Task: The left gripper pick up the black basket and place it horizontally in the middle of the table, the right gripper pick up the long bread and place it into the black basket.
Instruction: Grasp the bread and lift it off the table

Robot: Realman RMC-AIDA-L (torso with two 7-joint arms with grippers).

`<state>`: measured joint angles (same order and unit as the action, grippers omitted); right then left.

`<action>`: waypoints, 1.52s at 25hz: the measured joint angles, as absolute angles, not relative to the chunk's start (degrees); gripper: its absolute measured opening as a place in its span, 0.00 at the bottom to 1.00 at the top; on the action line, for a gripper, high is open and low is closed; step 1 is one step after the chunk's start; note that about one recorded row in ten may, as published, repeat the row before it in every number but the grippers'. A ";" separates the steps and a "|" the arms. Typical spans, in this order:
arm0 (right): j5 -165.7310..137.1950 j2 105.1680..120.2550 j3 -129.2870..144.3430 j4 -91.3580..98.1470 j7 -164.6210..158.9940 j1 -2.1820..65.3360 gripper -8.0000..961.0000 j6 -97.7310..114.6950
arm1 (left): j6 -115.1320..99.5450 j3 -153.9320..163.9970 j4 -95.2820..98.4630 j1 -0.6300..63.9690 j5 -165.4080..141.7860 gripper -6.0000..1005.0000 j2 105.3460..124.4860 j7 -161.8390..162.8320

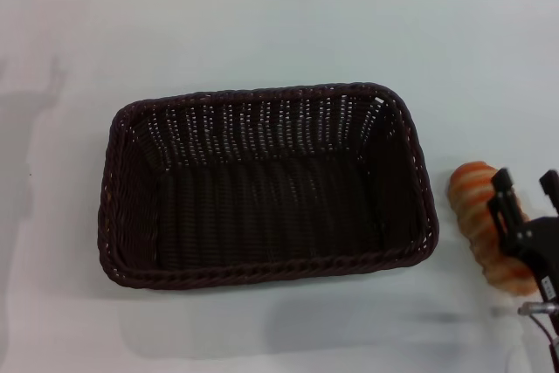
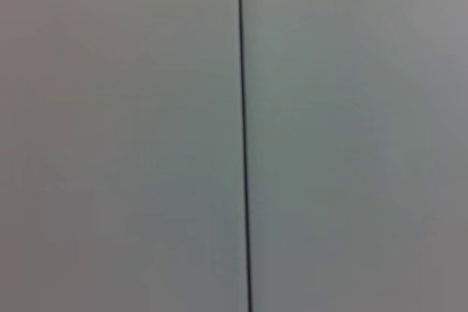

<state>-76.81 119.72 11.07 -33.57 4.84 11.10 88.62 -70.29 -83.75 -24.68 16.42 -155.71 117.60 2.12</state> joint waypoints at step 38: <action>-75.24 119.18 6.02 -34.56 5.22 12.94 0.70 74.45 | -69.81 -84.08 -25.22 16.35 -157.06 0.79 117.44 2.02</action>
<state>-75.24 119.18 6.02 -34.56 5.22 12.94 74.45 -69.81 -84.08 -25.22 16.35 -157.06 117.44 2.02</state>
